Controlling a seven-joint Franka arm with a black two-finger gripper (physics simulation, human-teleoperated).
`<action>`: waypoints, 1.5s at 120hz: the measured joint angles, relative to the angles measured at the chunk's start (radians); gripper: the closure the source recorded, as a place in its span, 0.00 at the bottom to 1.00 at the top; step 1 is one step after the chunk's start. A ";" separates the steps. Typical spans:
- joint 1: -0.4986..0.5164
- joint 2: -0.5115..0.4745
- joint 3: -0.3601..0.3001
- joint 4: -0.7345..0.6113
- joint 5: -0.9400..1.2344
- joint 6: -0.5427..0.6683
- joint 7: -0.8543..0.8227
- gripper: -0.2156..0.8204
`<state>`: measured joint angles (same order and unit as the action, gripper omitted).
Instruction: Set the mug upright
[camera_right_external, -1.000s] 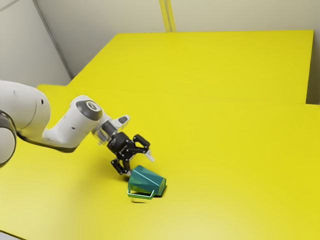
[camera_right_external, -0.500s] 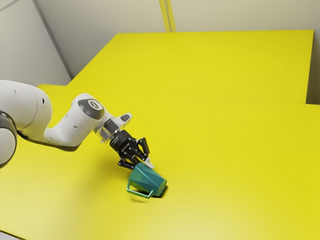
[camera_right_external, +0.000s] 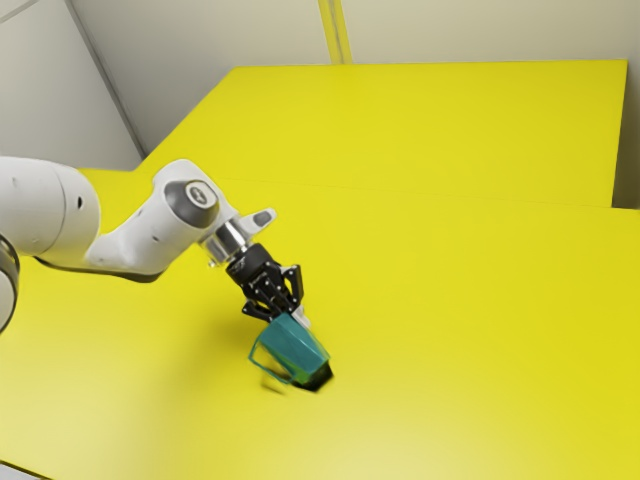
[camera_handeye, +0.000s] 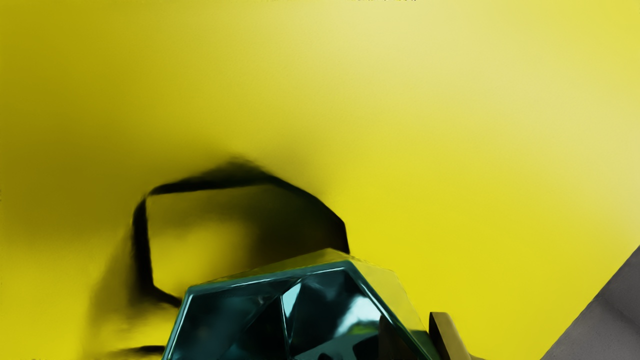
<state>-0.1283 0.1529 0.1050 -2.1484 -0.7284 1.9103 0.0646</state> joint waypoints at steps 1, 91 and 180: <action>-0.001 -0.004 -0.003 0.000 0.009 0.004 -0.001 0.95; -0.131 -0.142 -0.050 -0.001 0.805 0.271 -0.117 0.97; -0.040 -0.023 -0.048 -0.005 0.827 0.354 -0.163 0.90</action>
<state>-0.1684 0.1299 0.0573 -2.1532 0.0987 2.2646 -0.0981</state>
